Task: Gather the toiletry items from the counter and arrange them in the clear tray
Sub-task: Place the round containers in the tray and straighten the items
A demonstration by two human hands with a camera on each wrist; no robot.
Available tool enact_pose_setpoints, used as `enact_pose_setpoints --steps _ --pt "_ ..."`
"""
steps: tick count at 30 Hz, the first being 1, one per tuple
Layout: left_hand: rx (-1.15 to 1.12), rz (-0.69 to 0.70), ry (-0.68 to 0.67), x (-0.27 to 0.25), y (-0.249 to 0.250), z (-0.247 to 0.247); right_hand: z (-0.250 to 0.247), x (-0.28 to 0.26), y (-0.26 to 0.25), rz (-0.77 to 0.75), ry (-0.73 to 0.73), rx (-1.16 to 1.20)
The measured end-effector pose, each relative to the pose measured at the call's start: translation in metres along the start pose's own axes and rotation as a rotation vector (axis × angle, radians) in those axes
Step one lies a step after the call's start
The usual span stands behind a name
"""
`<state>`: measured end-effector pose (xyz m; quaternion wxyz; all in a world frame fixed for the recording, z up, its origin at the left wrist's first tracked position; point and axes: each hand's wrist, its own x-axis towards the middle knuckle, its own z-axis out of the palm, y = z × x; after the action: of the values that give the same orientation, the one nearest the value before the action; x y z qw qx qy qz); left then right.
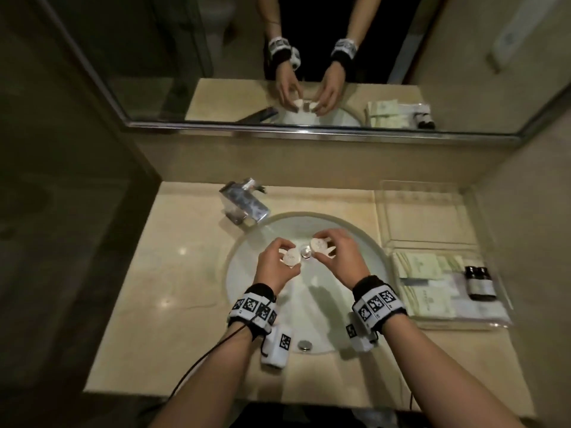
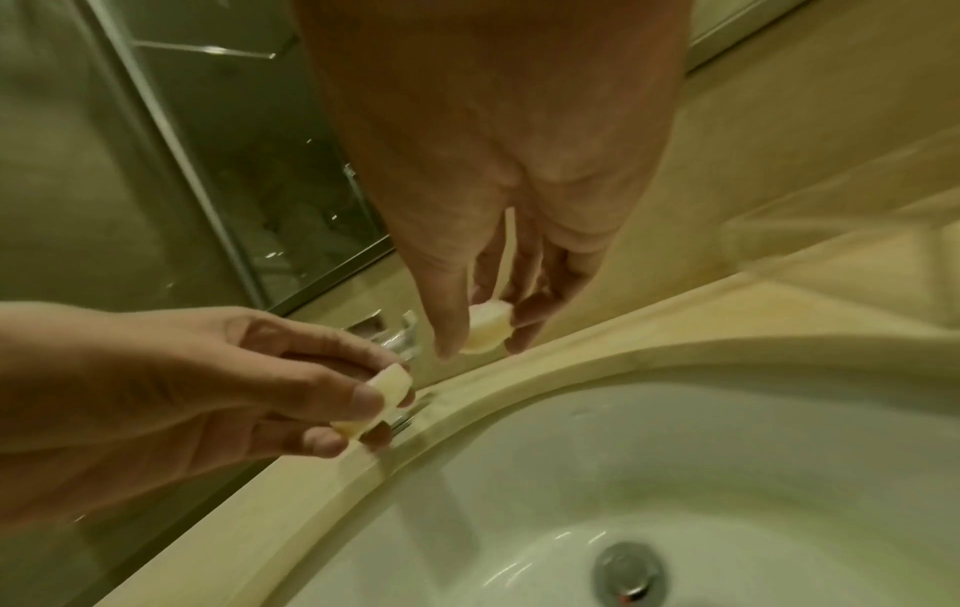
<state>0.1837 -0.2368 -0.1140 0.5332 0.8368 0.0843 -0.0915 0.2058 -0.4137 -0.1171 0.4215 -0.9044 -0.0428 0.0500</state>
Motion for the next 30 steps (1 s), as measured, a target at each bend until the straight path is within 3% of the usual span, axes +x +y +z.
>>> enact_pose_setpoints --steps 8,13,21,30 --pt "0.084 0.202 -0.183 0.008 0.075 0.143 -0.142 -0.053 0.101 0.277 0.310 -0.024" --pt "0.120 0.255 -0.294 0.008 0.107 0.220 -0.196 -0.076 0.172 0.475 0.390 -0.073" --pt "0.203 0.218 -0.316 0.009 0.123 0.282 -0.216 -0.071 0.215 0.535 0.338 -0.109" --pt "0.264 0.190 -0.266 0.015 0.120 0.294 -0.192 -0.063 0.219 0.446 0.226 -0.041"
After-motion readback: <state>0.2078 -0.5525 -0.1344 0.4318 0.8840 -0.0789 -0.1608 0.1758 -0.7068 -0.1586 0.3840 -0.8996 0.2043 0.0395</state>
